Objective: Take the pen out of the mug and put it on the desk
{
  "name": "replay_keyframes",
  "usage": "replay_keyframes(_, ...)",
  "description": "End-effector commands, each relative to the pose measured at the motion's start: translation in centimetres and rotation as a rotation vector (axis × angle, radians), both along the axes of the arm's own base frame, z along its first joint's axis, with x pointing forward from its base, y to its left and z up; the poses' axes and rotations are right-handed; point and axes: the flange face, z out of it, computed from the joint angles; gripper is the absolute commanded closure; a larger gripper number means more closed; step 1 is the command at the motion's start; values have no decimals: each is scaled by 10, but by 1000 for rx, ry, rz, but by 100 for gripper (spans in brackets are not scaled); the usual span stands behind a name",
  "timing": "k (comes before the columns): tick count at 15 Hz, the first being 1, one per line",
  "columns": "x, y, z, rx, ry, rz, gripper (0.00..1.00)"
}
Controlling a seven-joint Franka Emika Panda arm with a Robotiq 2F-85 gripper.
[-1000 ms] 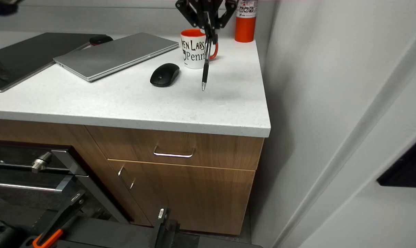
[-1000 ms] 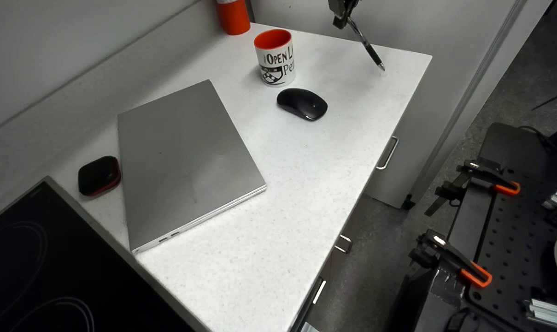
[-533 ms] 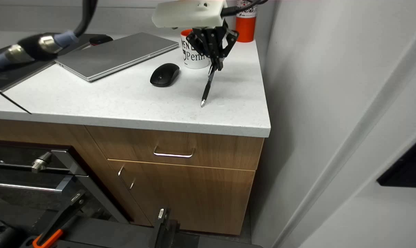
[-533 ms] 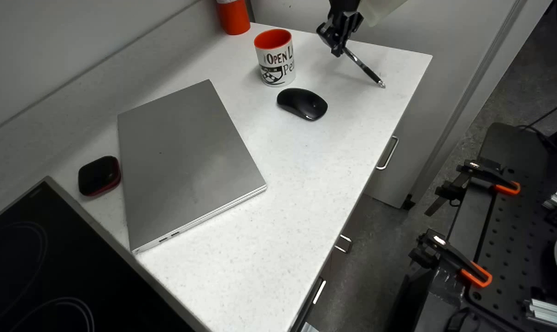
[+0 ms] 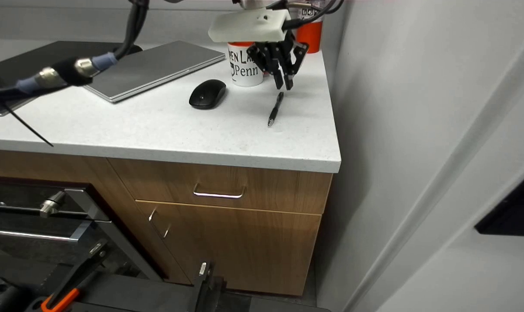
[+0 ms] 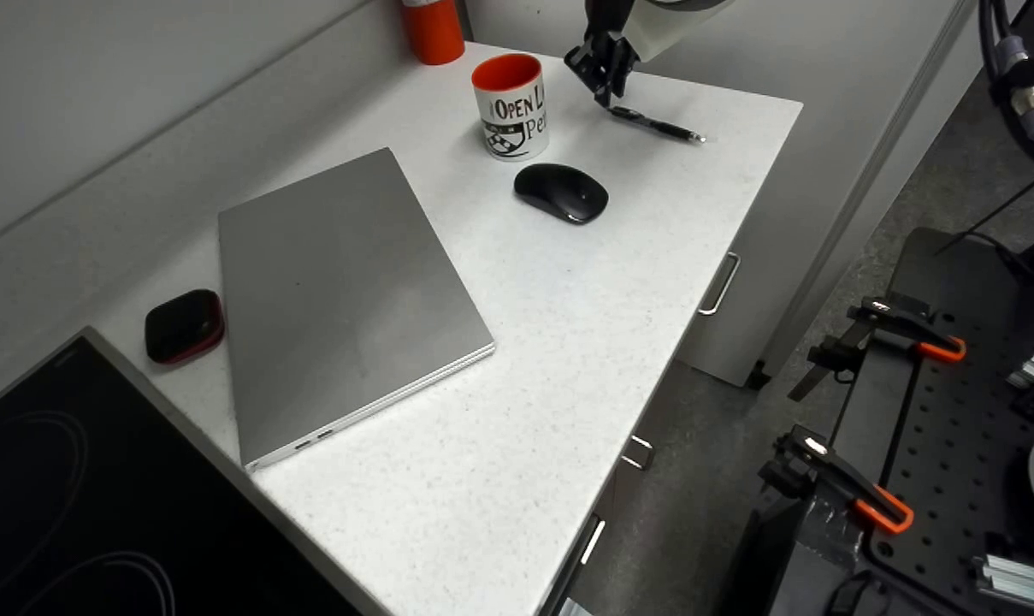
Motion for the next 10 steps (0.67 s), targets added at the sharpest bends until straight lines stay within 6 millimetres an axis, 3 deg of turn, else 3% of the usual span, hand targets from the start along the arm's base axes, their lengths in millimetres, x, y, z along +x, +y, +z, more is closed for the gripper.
replay_keyframes(1, 9, -3, 7, -19, -13, -23, 44)
replay_keyframes(7, 10, -6, 17, -18, -32, -24, 0)
replay_keyframes(10, 7, -7, 12, -10, -24, -7, 0)
